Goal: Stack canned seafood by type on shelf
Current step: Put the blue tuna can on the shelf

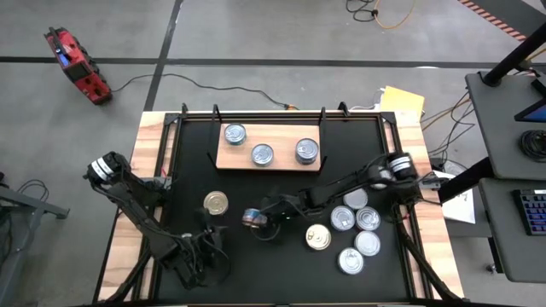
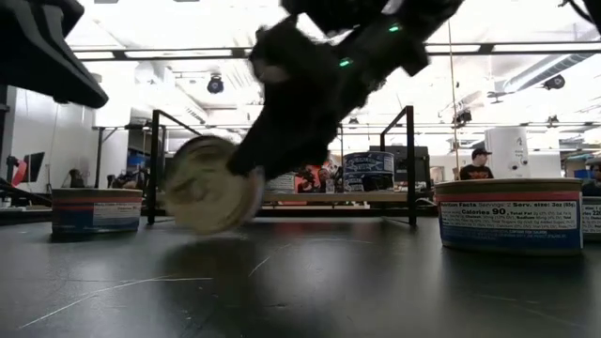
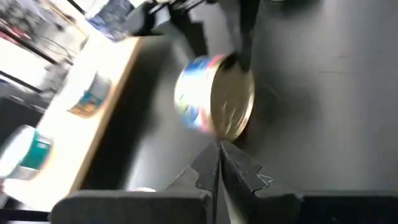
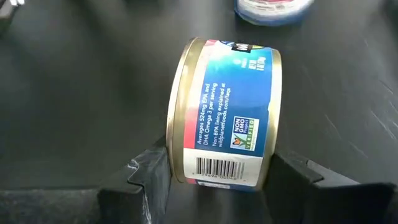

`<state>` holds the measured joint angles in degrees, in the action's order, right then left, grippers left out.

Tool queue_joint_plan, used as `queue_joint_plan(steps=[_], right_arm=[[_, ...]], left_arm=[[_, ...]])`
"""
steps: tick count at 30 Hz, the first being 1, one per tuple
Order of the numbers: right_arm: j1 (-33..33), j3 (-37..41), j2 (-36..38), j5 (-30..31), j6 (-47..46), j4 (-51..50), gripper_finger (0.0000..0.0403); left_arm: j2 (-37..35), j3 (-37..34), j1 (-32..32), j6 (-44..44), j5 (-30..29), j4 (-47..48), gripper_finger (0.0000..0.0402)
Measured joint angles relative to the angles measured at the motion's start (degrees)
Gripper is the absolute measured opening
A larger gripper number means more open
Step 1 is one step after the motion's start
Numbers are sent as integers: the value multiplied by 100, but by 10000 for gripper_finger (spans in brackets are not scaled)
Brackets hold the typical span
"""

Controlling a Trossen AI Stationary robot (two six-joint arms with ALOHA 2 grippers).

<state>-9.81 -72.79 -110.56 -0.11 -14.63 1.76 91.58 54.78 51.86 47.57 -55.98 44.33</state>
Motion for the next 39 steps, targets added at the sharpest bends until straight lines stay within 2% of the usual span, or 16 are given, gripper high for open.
queue_joint_plan(steps=[4, 8, 13, 19, 23, 27, 30, 34, 36, 39], right_arm=[[112, 887, 735, -117, -303, 814, 189], [326, 1864, 1257, -735, -884, 2103, 189], [534, 2668, 1708, -952, -1178, 3124, 189], [629, 2961, 1952, -947, -1199, 3175, 189], [650, 2954, 1977, -1419, -1394, 3226, 189], [730, 2955, 1960, -1944, -1852, 3195, 189], [777, 2968, 1960, -2202, -2260, 3236, 189], [777, 2994, 1958, -2284, -2842, 3446, 189], [777, 2996, 1958, -2287, -3028, 3607, 189], [785, 2996, 1958, -2219, -3230, 3919, 189]], left_arm=[[-73, -15, -77, -489, -200, 23, 0], [-244, -15, -295, -1017, -199, -209, 0], [-487, -15, -565, -2351, 21, -1149, 0], [-812, -91, -965, -4464, 819, -2614, 0], [-1292, -474, -1256, -5599, 1433, -3456, 0], [-1963, -1065, -1483, -6555, 1519, -4230, 0], [-2375, -1415, -1594, -6960, 1073, -4680, 0], [-2693, -1649, -1678, -7990, 40, -4758, 1], [-2722, -1689, -1679, -8154, -500, -5036, 5], [-2730, -1546, -1687, -8333, -772, -5185, 22]])
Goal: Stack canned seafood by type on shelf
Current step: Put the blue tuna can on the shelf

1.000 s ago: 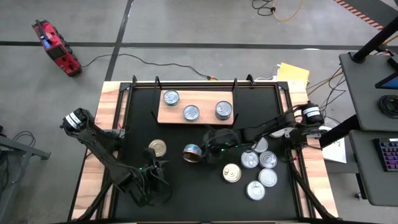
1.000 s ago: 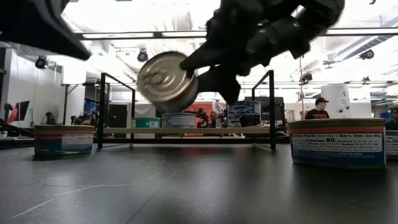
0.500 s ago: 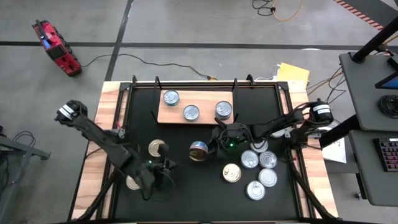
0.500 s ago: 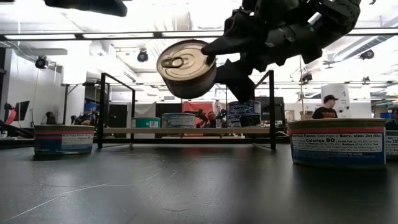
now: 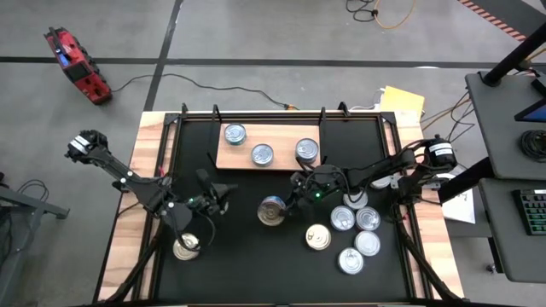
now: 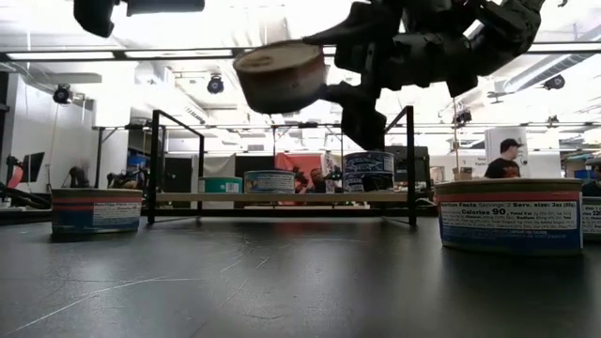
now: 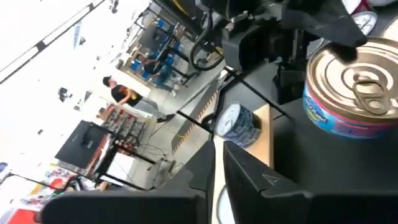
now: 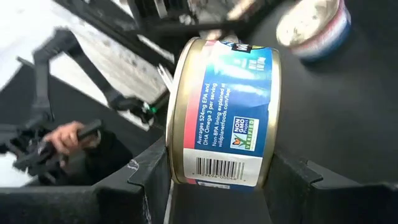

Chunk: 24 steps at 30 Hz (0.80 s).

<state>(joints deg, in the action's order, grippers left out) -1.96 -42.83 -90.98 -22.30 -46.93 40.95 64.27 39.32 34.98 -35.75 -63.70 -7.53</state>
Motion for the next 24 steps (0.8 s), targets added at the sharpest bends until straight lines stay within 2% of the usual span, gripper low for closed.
queue_joint_plan(steps=[4, 7, 14, 20, 24], right_arm=[[1, 25, -15, 434, -3, 55, 189], [15, 77, -219, 468, -156, 536, 189], [367, 79, -914, -333, -1044, 2330, 189], [731, 74, -1381, -626, -1934, 3738, 189], [858, 74, -1594, -607, -2385, 4606, 189]], left_arm=[[120, 175, 0, -337, 281, 40, 53], [214, 286, -2, -534, 323, 9, 76], [443, 538, 53, -996, 844, 30, 142], [706, 705, 177, -2133, 896, 112, 220], [923, 700, 157, -2569, 871, 109, 260]])
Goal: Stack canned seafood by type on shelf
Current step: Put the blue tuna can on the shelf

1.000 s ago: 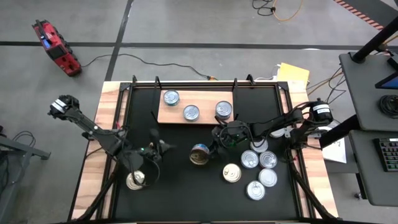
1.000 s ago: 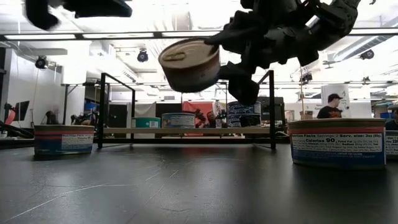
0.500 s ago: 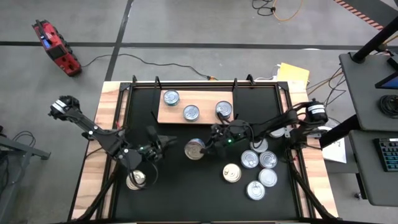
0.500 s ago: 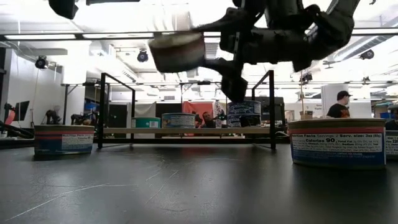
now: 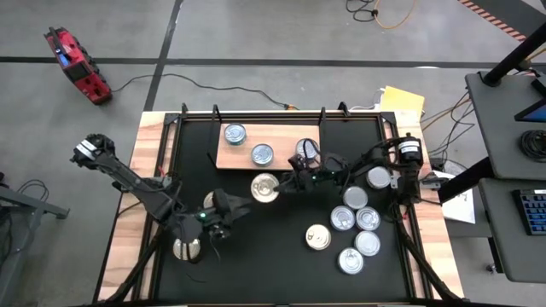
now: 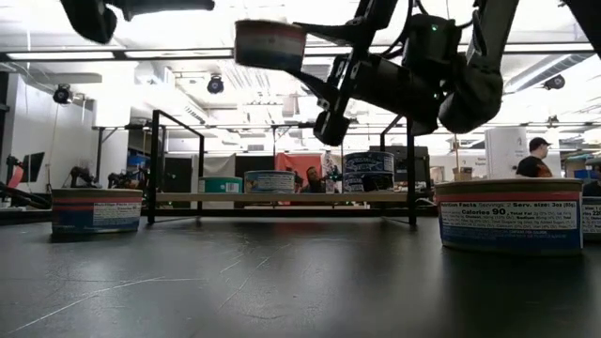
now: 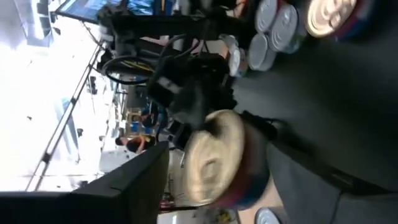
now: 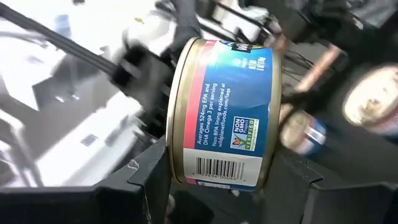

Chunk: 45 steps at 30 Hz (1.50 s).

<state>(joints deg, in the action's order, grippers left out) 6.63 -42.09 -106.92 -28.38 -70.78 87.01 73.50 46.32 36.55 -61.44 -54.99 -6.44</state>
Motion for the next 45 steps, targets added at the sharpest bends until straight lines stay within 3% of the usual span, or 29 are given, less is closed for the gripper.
queue_joint_plan(steps=[16, 23, 27, 35, 40, 45], right_arm=[[1, -176, 3, 117, -140, 51, 189], [1, -177, 7, 113, -120, 23, 189], [1, -177, 7, 115, -122, 23, 189], [3, -177, 11, 272, -245, 36, 189], [5, -201, 18, 318, -366, 49, 189], [1, -254, 18, 335, -426, 47, 189]], left_arm=[[583, -22, -248, -1262, -1015, -242, 276], [604, -24, -431, -1406, -1002, -414, 276], [604, -24, -508, -1594, -706, -454, 276], [609, -28, -684, -2343, -705, -695, 276], [609, -30, -734, -2645, -688, -750, 259], [609, -31, -769, -2659, -655, -749, 211]])
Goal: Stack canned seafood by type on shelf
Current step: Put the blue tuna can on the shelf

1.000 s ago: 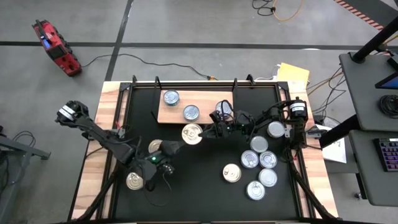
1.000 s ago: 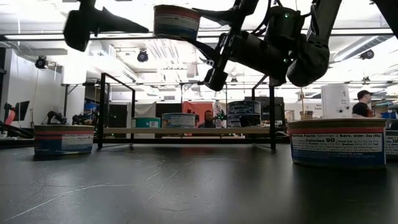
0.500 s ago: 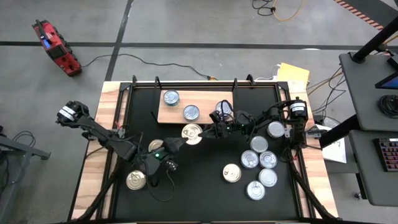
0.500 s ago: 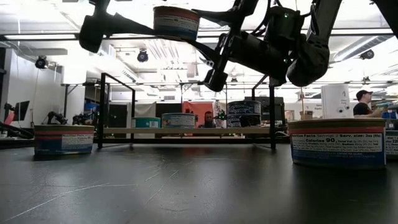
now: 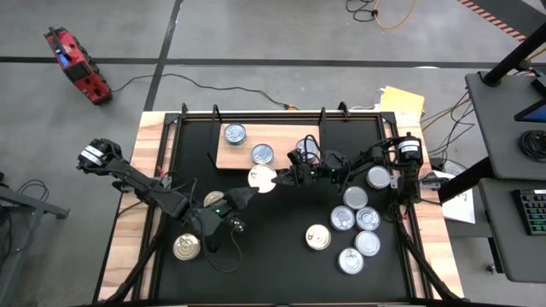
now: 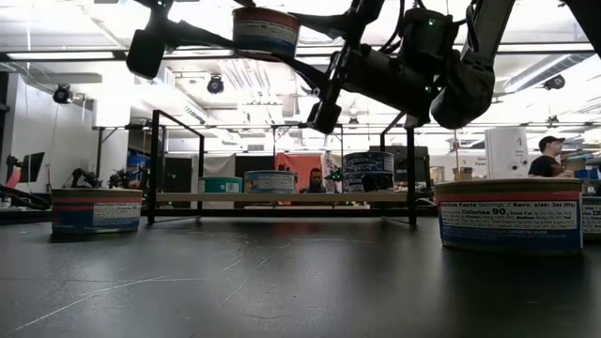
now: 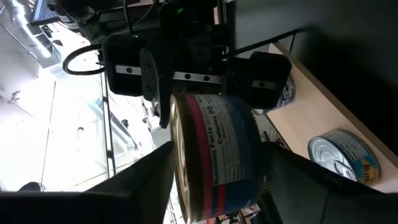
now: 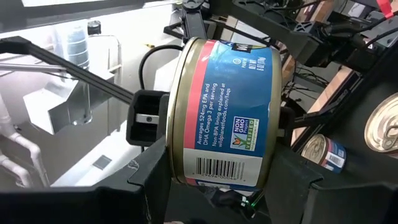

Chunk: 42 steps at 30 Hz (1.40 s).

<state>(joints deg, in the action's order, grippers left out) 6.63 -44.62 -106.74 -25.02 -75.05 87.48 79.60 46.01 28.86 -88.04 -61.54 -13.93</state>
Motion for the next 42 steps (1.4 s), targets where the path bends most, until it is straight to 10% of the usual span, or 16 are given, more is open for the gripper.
queue_joint_plan(steps=[8, 21, 42], right_arm=[[-28, -2, 4, 17, -37, -69, 189], [-91, -2, 4, 82, -96, -194, 189], [-92, -73, 13, -94, -579, 132, 189]], left_arm=[[4, -2, -17, 21, 134, -7, 149], [4, -2, -90, -413, 306, -7, 225], [4, 9, -96, -1007, 101, -57, 229]])
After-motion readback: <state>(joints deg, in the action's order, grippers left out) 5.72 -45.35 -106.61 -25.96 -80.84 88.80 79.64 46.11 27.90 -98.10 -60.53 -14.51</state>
